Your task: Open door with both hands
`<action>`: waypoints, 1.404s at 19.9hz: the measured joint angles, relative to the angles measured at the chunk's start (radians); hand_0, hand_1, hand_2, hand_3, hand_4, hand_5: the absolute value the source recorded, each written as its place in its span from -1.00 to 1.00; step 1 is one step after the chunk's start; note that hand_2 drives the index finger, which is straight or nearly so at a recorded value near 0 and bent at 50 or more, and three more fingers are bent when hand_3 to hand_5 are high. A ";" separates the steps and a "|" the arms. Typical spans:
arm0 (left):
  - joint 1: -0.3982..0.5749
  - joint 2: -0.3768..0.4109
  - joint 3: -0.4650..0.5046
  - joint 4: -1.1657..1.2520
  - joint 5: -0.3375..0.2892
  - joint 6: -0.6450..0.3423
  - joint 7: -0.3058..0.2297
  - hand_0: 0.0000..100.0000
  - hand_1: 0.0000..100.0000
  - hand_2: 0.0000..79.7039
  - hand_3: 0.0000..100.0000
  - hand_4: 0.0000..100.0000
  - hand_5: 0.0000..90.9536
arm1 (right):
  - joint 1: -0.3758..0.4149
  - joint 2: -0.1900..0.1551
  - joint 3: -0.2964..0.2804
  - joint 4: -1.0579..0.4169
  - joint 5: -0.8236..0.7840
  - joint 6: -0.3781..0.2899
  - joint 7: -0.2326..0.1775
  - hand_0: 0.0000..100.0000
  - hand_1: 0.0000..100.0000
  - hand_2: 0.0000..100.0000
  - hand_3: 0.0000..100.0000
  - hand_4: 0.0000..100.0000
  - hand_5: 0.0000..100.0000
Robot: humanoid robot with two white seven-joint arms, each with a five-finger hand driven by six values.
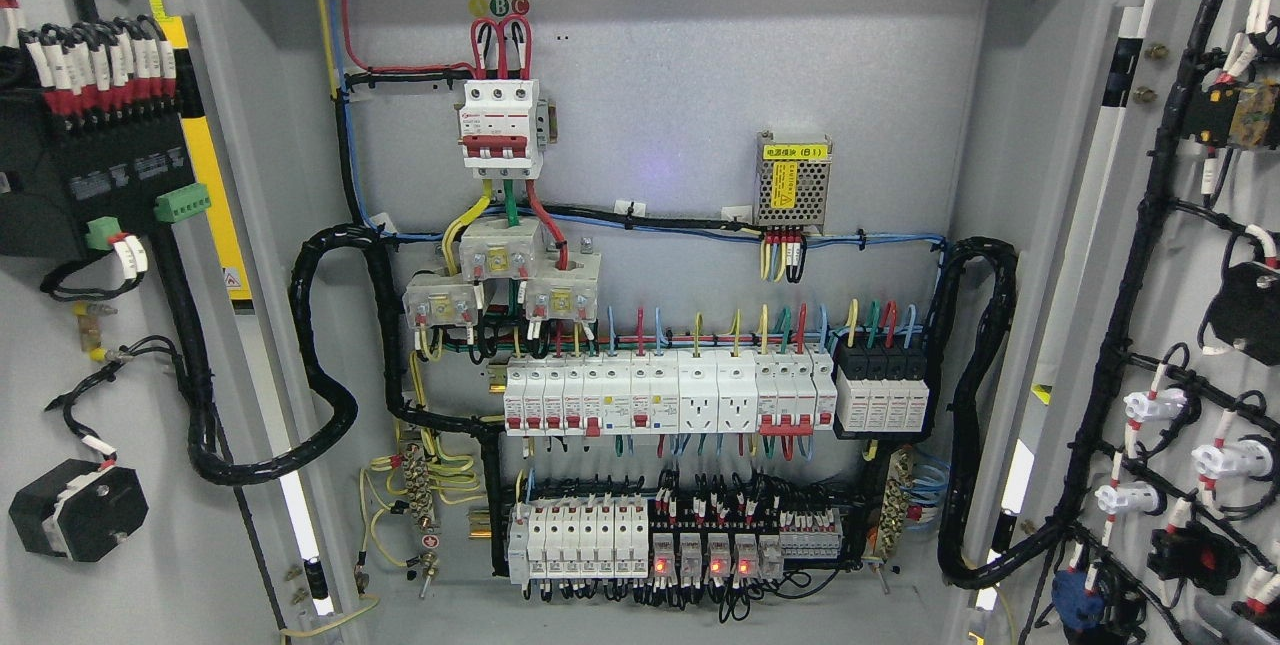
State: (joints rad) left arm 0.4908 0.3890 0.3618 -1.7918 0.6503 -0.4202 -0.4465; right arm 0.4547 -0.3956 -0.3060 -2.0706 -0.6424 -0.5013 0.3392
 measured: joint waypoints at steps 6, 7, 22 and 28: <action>-0.022 0.061 0.015 0.075 0.078 0.028 -0.002 -1.00 -1.00 -1.00 -1.00 -1.00 -1.00 | 0.017 0.007 -0.025 0.003 -0.014 -0.001 0.000 -0.58 -0.81 -1.00 -1.00 -1.00 -1.00; -0.027 0.070 0.017 0.085 0.089 0.039 -0.003 -1.00 -1.00 -1.00 -1.00 -1.00 -1.00 | 0.020 0.008 -0.030 0.003 -0.020 -0.001 0.001 -0.58 -0.81 -1.00 -1.00 -1.00 -1.00; -0.107 0.170 0.031 0.190 0.244 0.151 -0.053 -1.00 -1.00 -1.00 -1.00 -1.00 -1.00 | 0.044 0.017 -0.098 0.028 -0.082 -0.002 0.003 -0.58 -0.81 -1.00 -1.00 -1.00 -1.00; -0.114 0.197 0.039 0.222 0.275 0.151 -0.119 -1.00 -1.00 -1.00 -1.00 -1.00 -1.00 | 0.046 0.020 -0.118 0.040 -0.087 -0.002 0.000 -0.58 -0.81 -1.00 -1.00 -1.00 -1.00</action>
State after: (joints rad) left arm 0.3769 0.5862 0.4010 -1.5701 0.9257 -0.2688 -0.5653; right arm 0.5008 -0.3757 -0.4240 -2.0301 -0.7294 -0.5029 0.3390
